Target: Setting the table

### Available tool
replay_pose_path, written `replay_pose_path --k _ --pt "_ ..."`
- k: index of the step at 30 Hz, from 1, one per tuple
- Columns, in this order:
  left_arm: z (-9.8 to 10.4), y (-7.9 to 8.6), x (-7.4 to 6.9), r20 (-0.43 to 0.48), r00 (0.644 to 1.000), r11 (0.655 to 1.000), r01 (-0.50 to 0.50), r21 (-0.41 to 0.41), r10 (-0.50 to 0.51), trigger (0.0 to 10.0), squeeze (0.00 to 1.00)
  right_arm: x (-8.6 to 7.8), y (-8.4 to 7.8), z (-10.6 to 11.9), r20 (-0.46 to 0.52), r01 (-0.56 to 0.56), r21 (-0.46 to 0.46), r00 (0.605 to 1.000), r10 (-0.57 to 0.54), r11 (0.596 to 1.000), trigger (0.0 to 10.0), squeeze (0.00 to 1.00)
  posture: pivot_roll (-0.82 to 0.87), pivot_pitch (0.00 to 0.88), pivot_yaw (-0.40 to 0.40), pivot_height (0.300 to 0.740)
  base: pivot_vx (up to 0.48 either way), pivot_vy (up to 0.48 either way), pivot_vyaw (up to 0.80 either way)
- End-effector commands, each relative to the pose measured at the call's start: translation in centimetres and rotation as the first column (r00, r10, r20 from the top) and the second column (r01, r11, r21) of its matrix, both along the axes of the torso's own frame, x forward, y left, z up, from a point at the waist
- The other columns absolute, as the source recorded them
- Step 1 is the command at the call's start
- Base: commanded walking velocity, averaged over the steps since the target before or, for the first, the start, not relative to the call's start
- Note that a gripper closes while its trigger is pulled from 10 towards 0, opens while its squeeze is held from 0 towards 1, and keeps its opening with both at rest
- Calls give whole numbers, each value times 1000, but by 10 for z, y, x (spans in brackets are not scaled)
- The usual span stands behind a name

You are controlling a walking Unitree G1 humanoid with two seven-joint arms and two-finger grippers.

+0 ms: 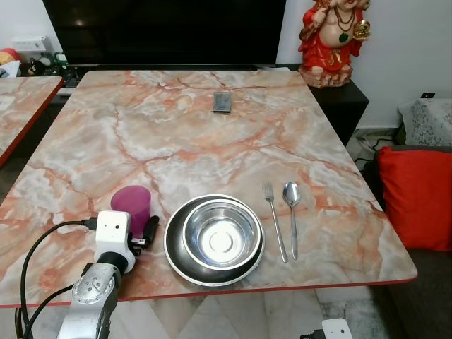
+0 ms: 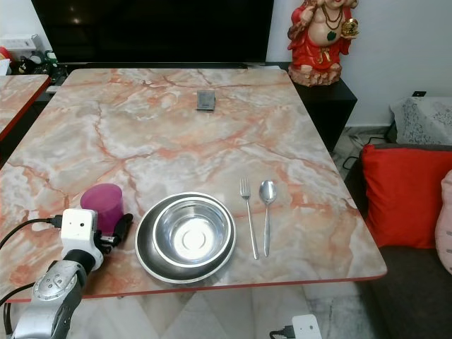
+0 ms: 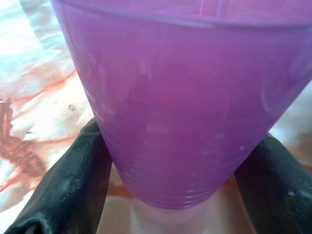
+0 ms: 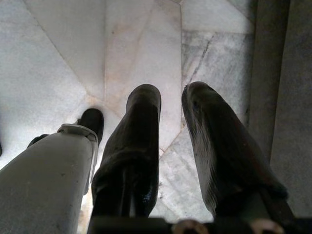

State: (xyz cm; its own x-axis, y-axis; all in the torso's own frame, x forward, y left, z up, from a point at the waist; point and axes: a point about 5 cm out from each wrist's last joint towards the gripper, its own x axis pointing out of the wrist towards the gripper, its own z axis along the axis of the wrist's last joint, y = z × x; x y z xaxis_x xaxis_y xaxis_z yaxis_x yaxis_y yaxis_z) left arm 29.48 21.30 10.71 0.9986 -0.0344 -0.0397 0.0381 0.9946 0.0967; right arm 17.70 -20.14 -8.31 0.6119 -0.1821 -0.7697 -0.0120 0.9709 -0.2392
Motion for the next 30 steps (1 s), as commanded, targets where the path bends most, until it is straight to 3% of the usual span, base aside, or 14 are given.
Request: replay_pose_path --k 1,9,21,22,30 --pt "-4 -2 1 -17 1000 1000 -3 4 3 10000 0 -7 -1 -3 -27 6 0 1000 -6 1000 10000 0 30 132 -31 740 0 0 0" --pt "-6 -9 4 -24 1000 999 11 -30 -12 10000 0 -7 -1 -3 -26 5 -1 1000 -5 1000 10000 0 28 131 -33 740 0 0 0" --pt "-7 -6 3 -26 1000 1000 -4 -21 3 10000 0 -7 -1 -3 -28 1 -2 1000 -1 1000 10000 0 30 128 -35 740 0 0 0" --pt "-7 -6 3 -26 1000 1000 -2 -21 2 10000 427 -7 -1 -3 -28 2 -2 1000 -2 1000 10000 0 30 128 -35 740 0 0 0" --pt "-6 -7 3 -22 1000 1000 4 -13 -4 10000 455 -7 -2 -3 -29 2 -4 1000 -2 1000 10000 0 30 125 -36 740 0 0 0"
